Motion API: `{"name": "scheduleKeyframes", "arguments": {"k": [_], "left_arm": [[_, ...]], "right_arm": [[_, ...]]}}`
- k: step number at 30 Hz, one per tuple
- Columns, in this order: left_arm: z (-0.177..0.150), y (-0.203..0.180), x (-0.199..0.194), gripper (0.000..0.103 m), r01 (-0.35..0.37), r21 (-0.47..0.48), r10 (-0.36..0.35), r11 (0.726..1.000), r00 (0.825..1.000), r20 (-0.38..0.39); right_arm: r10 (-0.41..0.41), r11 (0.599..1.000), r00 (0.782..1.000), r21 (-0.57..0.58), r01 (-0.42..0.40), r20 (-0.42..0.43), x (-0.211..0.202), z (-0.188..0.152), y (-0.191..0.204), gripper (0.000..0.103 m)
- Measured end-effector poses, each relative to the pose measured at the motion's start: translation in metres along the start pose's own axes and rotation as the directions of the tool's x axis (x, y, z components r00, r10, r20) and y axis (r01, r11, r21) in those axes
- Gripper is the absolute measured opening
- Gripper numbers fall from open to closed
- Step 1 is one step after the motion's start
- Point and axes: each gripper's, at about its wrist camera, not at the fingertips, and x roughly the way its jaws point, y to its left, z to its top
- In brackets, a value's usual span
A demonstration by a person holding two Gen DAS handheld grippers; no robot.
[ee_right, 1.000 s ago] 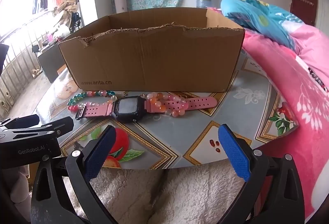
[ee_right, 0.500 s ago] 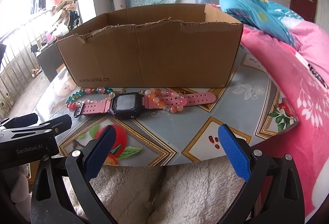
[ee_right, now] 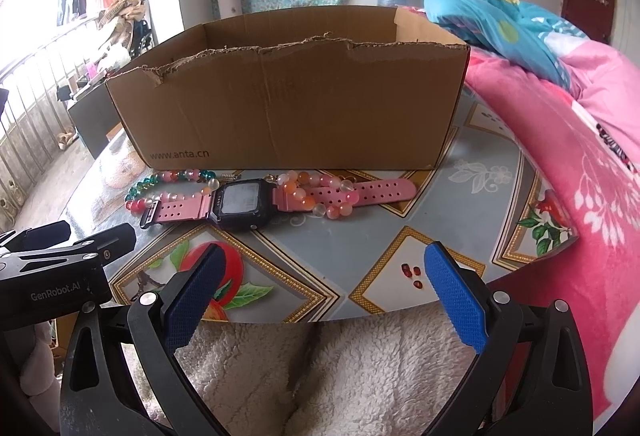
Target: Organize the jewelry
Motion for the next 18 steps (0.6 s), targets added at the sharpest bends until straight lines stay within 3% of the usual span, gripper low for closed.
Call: {"name": "scheduleKeyframes", "arguments": {"k": [18], "left_arm": [[0.0007, 0.0029, 0.0008, 0.098, -0.005, -0.002, 0.005, 1.0, 1.0, 0.001]], "right_arm": [[-0.007, 1.0, 1.0, -0.012, 0.007, 0.006, -0.001, 0.0039, 0.0026, 0.095]]}}
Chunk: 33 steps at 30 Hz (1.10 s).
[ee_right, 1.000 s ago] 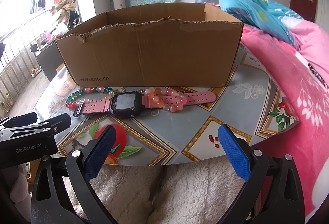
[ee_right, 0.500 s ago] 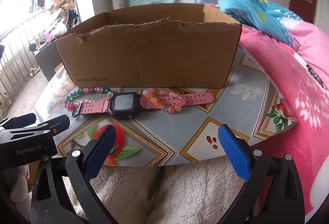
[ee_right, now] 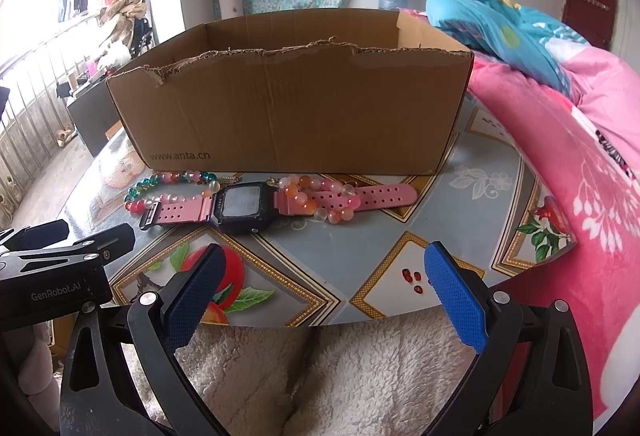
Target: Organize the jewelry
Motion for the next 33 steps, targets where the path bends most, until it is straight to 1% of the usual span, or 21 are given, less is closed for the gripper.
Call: {"name": "scheduleKeyframes", "arguments": {"k": [8, 11, 16, 20, 24, 26, 27, 29, 31, 32, 33], "left_arm": [[0.0, 0.005, 0.003, 0.098, -0.004, -0.009, 0.004, 1.0, 1.0, 0.002], [0.0, 0.01, 0.004, 0.098, 0.002, -0.007, -0.002, 1.0, 1.0, 0.019], [0.002, 0.019, 0.004, 0.099, 0.048, 0.006, -0.049, 0.999, 0.996, 0.076], [0.004, 0.026, 0.006, 0.099, 0.086, 0.027, -0.088, 0.996, 0.988, 0.124], [0.006, 0.027, 0.008, 0.097, 0.127, 0.08, -0.139, 0.989, 0.977, 0.164], [0.006, 0.026, 0.008, 0.095, 0.161, 0.121, -0.181, 0.98, 0.968, 0.173], [0.006, 0.025, 0.007, 0.093, 0.186, 0.14, -0.209, 0.973, 0.962, 0.176], [0.006, 0.024, 0.006, 0.089, 0.247, 0.166, -0.274, 0.955, 0.947, 0.169], [0.008, 0.024, 0.009, 0.085, 0.305, 0.179, -0.333, 0.935, 0.93, 0.156], [0.009, 0.024, 0.01, 0.081, 0.329, 0.186, -0.357, 0.926, 0.922, 0.148], [0.01, 0.023, 0.012, 0.08, 0.346, 0.193, -0.375, 0.918, 0.917, 0.14]], "right_arm": [[-0.006, 1.0, 1.0, 0.002, 0.006, 0.004, 0.0, 0.001, -0.001, 0.095], [-0.006, 1.0, 1.0, 0.003, 0.006, 0.009, 0.0, 0.002, -0.001, 0.095], [0.003, 1.0, 0.999, -0.004, -0.002, 0.04, -0.002, 0.004, -0.002, 0.095], [0.01, 1.0, 0.998, -0.019, -0.009, 0.06, -0.001, 0.007, -0.003, 0.093], [0.047, 0.998, 0.997, -0.046, -0.044, 0.068, 0.002, 0.012, -0.002, 0.081], [0.085, 0.993, 0.994, -0.089, -0.079, 0.071, 0.003, 0.016, 0.003, 0.072], [0.109, 0.988, 0.992, -0.119, -0.1, 0.069, 0.004, 0.017, 0.006, 0.071], [0.18, 0.967, 0.982, -0.194, -0.166, 0.055, 0.007, 0.02, 0.015, 0.066], [0.254, 0.933, 0.967, -0.272, -0.236, 0.031, 0.012, 0.022, 0.026, 0.066], [0.271, 0.913, 0.963, -0.322, -0.251, 0.017, 0.016, 0.022, 0.033, 0.066], [0.275, 0.893, 0.961, -0.371, -0.254, 0.004, 0.02, 0.022, 0.04, 0.066]]}}
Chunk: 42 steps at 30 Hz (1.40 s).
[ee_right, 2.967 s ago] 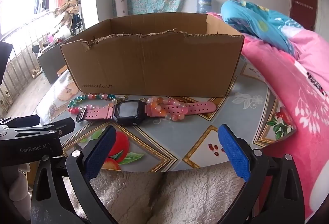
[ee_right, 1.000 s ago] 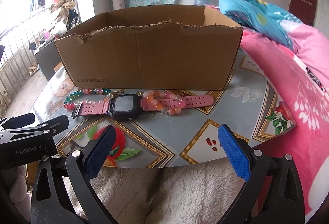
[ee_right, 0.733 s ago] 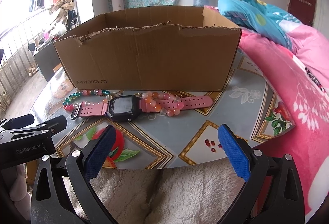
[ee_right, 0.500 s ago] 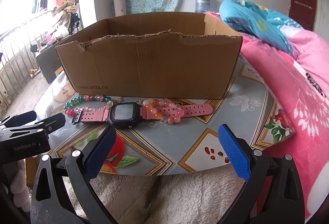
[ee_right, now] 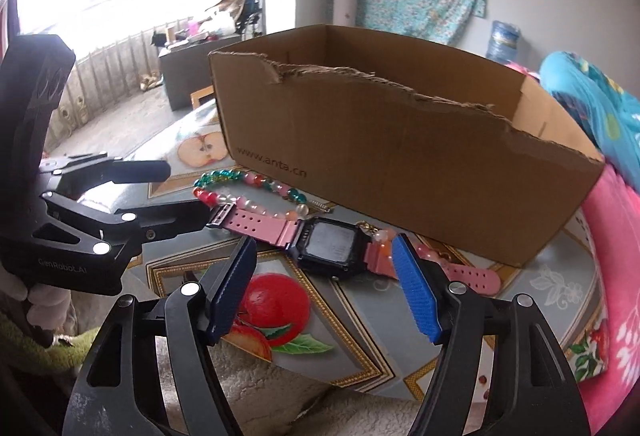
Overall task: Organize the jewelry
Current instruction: 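Grasp the pink watch strap with the left tool while the right tool steadies the watch face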
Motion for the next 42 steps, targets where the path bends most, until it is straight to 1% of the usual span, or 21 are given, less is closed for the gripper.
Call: {"name": "scheduleKeyframes", "arguments": {"k": [2, 5, 8, 10, 13, 16, 19, 22, 27, 29, 30, 31, 32, 33, 35, 36, 37, 38, 39, 40, 42], "left_arm": [[0.001, 0.0, 0.005, 0.071, 0.029, 0.01, -0.028, 1.0, 1.0, -0.007], [0.002, 0.002, 0.008, 0.065, 0.057, 0.022, -0.057, 0.998, 0.998, -0.014], [0.001, 0.005, 0.006, 0.062, 0.072, 0.044, -0.071, 0.996, 0.997, -0.015], [0.001, 0.006, 0.006, 0.061, 0.068, 0.076, -0.067, 0.995, 0.998, -0.017], [-0.001, 0.002, 0.001, 0.061, 0.072, 0.126, -0.07, 0.989, 0.997, -0.014], [-0.003, -0.003, -0.001, 0.061, 0.089, 0.161, -0.088, 0.983, 0.996, -0.016], [-0.006, -0.018, 0.001, 0.061, 0.099, 0.237, -0.094, 0.967, 0.995, -0.031], [-0.012, -0.039, 0.005, 0.061, 0.085, 0.352, -0.075, 0.932, 0.996, -0.042], [-0.023, -0.066, 0.011, 0.061, 0.054, 0.517, -0.039, 0.854, 0.998, -0.041], [-0.03, -0.073, 0.017, 0.061, 0.028, 0.569, -0.001, 0.822, 0.999, -0.047], [-0.033, -0.076, 0.02, 0.059, 0.011, 0.598, 0.018, 0.802, 0.999, -0.043], [-0.036, -0.08, 0.022, 0.054, -0.003, 0.625, 0.033, 0.781, 0.999, -0.036], [-0.038, -0.083, 0.024, 0.051, -0.014, 0.643, 0.042, 0.765, 0.999, -0.029], [-0.039, -0.085, 0.024, 0.048, -0.018, 0.652, 0.042, 0.758, 0.999, -0.021], [-0.039, -0.09, 0.026, 0.034, -0.026, 0.652, 0.054, 0.758, 0.998, -0.023], [-0.037, -0.091, 0.028, 0.033, -0.024, 0.645, 0.055, 0.764, 0.998, -0.027], [-0.036, -0.09, 0.029, 0.027, -0.017, 0.635, 0.053, 0.772, 0.998, -0.037], [-0.035, -0.088, 0.032, 0.01, -0.025, 0.626, 0.065, 0.779, 0.997, -0.041], [-0.033, -0.085, 0.034, 0.009, -0.024, 0.619, 0.07, 0.785, 0.996, -0.049], [-0.032, -0.081, 0.034, 0.009, 0.006, 0.606, 0.047, 0.796, 0.996, -0.071], [-0.026, -0.076, 0.031, 0.008, 0.04, 0.589, 0.016, 0.807, 0.996, -0.09]], "right_arm": [[0.008, 0.997, 1.0, -0.076, -0.01, -0.014, 0.009, 0.005, 0.006, 0.064], [0.041, 0.986, 0.998, -0.161, -0.047, -0.045, 0.022, 0.013, 0.006, 0.064], [0.079, 0.964, 0.991, -0.246, -0.103, -0.106, 0.035, 0.015, 0.007, 0.064], [0.099, 0.943, 0.981, -0.298, -0.146, -0.167, 0.044, 0.014, 0.009, 0.065], [0.132, 0.929, 0.97, -0.316, -0.193, -0.204, 0.047, 0.015, 0.004, 0.063], [0.125, 0.916, 0.963, -0.344, -0.205, -0.24, 0.046, 0.018, 0.001, 0.051], [0.174, 0.908, 0.942, -0.323, -0.266, -0.287, 0.044, 0.019, -0.008, 0.05], [0.229, 0.902, 0.918, -0.283, -0.325, -0.324, 0.043, 0.022, -0.015, 0.05], [0.325, 0.883, 0.87, -0.21, -0.42, -0.372, 0.043, 0.024, -0.026, 0.05], [0.354, 0.875, 0.852, -0.184, -0.447, -0.385, 0.043, 0.025, -0.03, 0.05], [0.369, 0.872, 0.844, -0.169, -0.459, -0.39, 0.043, 0.025, -0.032, 0.05], [0.381, 0.87, 0.837, -0.156, -0.469, -0.392, 0.043, 0.025, -0.034, 0.05], [0.392, 0.866, 0.831, -0.146, -0.478, -0.394, 0.043, 0.024, -0.035, 0.05], [0.402, 0.862, 0.826, -0.14, -0.487, -0.395, 0.043, 0.025, -0.035, 0.05], [0.404, 0.862, 0.83, -0.143, -0.486, -0.385, 0.04, 0.023, -0.038, 0.05], [0.401, 0.865, 0.835, -0.143, -0.48, -0.376, 0.044, 0.025, -0.035, 0.05], [0.403, 0.87, 0.837, -0.13, -0.476, -0.37, 0.042, 0.024, -0.038, 0.05], [0.406, 0.875, 0.838, -0.111, -0.472, -0.365, 0.042, 0.023, -0.04, 0.05], [0.404, 0.881, 0.842, -0.097, -0.464, -0.356, 0.036, 0.02, -0.049, 0.05], [0.404, 0.887, 0.848, -0.081, -0.455, -0.341, 0.032, 0.018, -0.053, 0.05], [0.384, 0.905, 0.871, -0.063, -0.421, -0.307, 0.023, 0.014, -0.059, 0.05]]}}
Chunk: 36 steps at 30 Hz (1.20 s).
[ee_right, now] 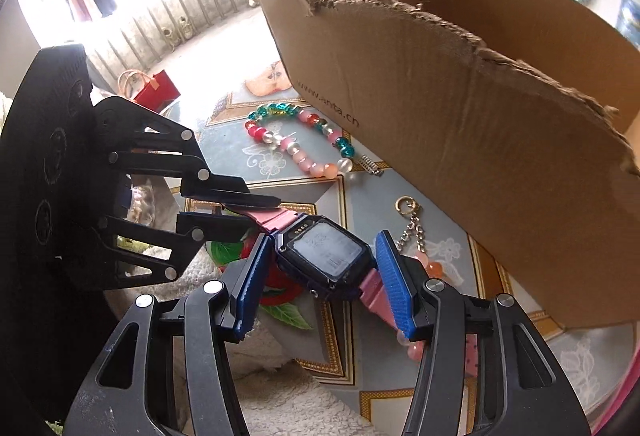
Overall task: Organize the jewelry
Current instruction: 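Grasp the pink watch strap with the left tool while the right tool steadies the watch face, then carry the pink watch into the cardboard box with the left tool and release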
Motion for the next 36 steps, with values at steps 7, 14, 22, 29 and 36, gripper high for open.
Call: {"name": "scheduleKeyframes", "arguments": {"k": [7, 14, 22, 29, 36], "left_arm": [[0.005, 0.026, 0.006, 0.006, 0.112, -0.017, -0.113, 0.994, 0.993, -0.034], [0.013, 0.054, 0.02, 0.005, 0.2, -0.035, -0.202, 0.979, 0.977, -0.061], [0.015, 0.062, 0.02, 0.005, 0.208, -0.057, -0.212, 0.976, 0.975, -0.066], [0.016, 0.061, 0.018, 0.005, 0.215, -0.068, -0.219, 0.974, 0.973, -0.074], [0.016, 0.07, 0.023, 0.005, 0.207, -0.09, -0.216, 0.974, 0.971, -0.099]], "right_arm": [[-0.146, 0.985, 0.984, 0.104, 0.135, 0.106, -0.036, -0.03, -0.003, 0.048], [-0.209, 0.961, 0.975, 0.202, 0.19, 0.081, -0.044, -0.043, -0.034, 0.033], [-0.362, 0.907, 0.925, 0.272, 0.321, 0.116, -0.062, -0.042, -0.055, 0.033], [-0.314, 0.949, 0.94, 0.082, 0.305, 0.134, -0.041, -0.044, 0.002, 0.034], [-0.381, 0.923, 0.917, -0.01, 0.384, 0.117, -0.012, -0.042, 0.02, 0.021]]}}
